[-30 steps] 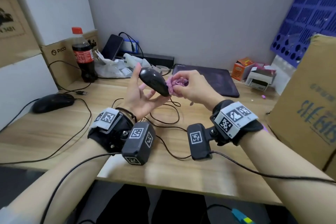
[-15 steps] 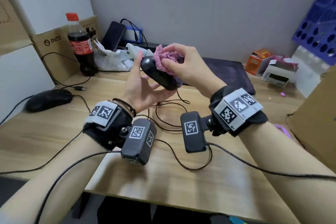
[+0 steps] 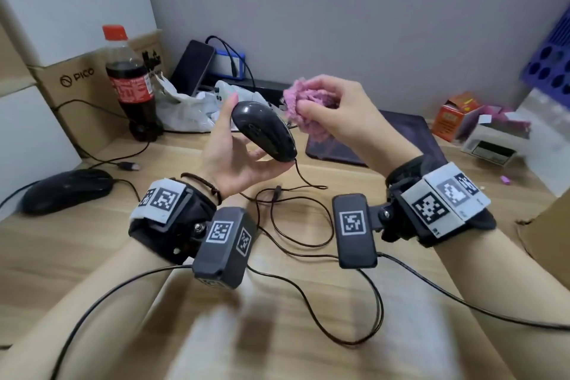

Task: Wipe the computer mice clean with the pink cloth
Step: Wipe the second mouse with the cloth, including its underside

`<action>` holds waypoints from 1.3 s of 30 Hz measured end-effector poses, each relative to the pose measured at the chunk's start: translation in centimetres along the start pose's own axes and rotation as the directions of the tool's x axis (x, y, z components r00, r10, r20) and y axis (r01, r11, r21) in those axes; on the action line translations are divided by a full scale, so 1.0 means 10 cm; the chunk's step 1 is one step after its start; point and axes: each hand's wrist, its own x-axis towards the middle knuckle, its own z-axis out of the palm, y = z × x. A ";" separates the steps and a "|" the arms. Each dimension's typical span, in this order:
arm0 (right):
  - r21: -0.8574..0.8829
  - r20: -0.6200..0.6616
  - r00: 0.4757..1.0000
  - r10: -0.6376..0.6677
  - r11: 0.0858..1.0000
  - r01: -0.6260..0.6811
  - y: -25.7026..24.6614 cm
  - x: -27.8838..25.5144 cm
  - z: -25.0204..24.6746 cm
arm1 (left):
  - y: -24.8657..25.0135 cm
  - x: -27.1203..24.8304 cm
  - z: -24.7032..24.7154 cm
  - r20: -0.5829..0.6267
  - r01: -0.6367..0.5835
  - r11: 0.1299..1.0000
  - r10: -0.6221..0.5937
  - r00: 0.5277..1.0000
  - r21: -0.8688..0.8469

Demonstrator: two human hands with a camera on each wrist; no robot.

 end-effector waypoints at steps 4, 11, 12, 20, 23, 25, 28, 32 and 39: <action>-0.081 0.020 0.995 -0.094 0.992 0.095 0.02 0.15 0.16 | -0.02 0.04 0.03 0.118 0.004 0.989 -0.022 0.993 0.149; -0.184 0.162 0.986 0.035 0.983 -0.005 0.38 -0.07 0.11 | 0.04 0.16 0.01 0.016 0.024 0.992 -0.026 1.000 0.121; -0.230 0.174 0.982 0.079 0.972 -0.037 0.45 -0.11 0.09 | 0.04 0.17 0.00 0.011 0.033 0.993 -0.035 0.999 0.112; -0.063 0.045 0.998 0.038 0.997 -0.035 0.14 -0.06 -0.01 | 0.00 0.19 -0.15 0.112 0.005 0.973 -0.032 0.993 0.230; -0.078 0.018 0.998 -0.055 0.995 0.056 0.04 0.04 0.13 | -0.03 0.19 -0.18 0.175 -0.021 0.960 -0.029 0.984 0.280; -0.125 0.044 0.998 -0.052 0.990 0.058 0.07 0.07 0.24 | -0.04 0.18 -0.17 0.200 -0.027 0.953 -0.036 0.979 0.301; -0.125 0.044 0.999 -0.020 0.992 0.025 0.21 -0.01 0.33 | -0.02 0.16 -0.18 0.136 -0.012 0.963 -0.026 0.990 0.270; -0.191 0.098 0.987 0.126 0.976 -0.105 0.48 -0.20 0.31 | 0.02 0.14 -0.25 0.075 0.018 0.993 -0.027 0.997 0.115; 0.008 0.057 0.996 0.065 0.998 -0.066 0.22 -0.13 0.23 | -0.05 0.15 -0.28 0.114 -0.001 0.966 -0.030 0.993 0.259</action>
